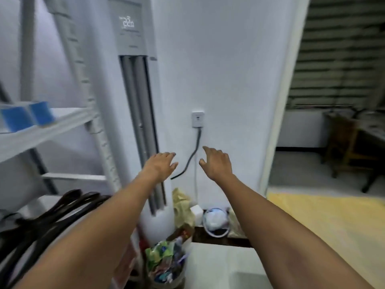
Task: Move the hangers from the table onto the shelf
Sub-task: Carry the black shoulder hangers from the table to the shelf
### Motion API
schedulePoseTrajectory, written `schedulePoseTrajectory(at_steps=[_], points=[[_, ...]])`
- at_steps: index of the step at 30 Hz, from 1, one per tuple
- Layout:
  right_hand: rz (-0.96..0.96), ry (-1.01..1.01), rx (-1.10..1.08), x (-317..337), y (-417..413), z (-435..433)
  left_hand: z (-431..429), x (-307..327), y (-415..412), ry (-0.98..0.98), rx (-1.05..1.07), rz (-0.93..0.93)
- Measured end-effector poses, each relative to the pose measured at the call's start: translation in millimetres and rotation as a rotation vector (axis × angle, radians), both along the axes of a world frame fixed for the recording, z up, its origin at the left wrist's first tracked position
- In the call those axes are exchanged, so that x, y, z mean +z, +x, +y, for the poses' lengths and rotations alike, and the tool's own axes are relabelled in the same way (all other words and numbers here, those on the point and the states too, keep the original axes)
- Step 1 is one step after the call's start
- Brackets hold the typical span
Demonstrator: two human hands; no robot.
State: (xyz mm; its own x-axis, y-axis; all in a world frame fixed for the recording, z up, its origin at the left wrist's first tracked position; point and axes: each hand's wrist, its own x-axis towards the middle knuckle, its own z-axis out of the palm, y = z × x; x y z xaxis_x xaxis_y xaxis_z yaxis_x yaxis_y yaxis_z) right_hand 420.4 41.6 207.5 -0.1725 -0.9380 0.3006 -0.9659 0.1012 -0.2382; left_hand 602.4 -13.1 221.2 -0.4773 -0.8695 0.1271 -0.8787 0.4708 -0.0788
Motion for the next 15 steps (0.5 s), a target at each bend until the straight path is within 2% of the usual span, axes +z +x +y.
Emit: schedulePoseTrajectory(at_steps=[7,15], points=[[0.008,-0.013,-0.275,0.4,-168.0,36.6,-3.9,17.8,-185.0,-0.064,-0.225,0.041],[-0.045,0.075,-0.623,-41.3,-314.1,148.1,52.5,-25.6,-367.0,-0.01,-0.577,0.007]])
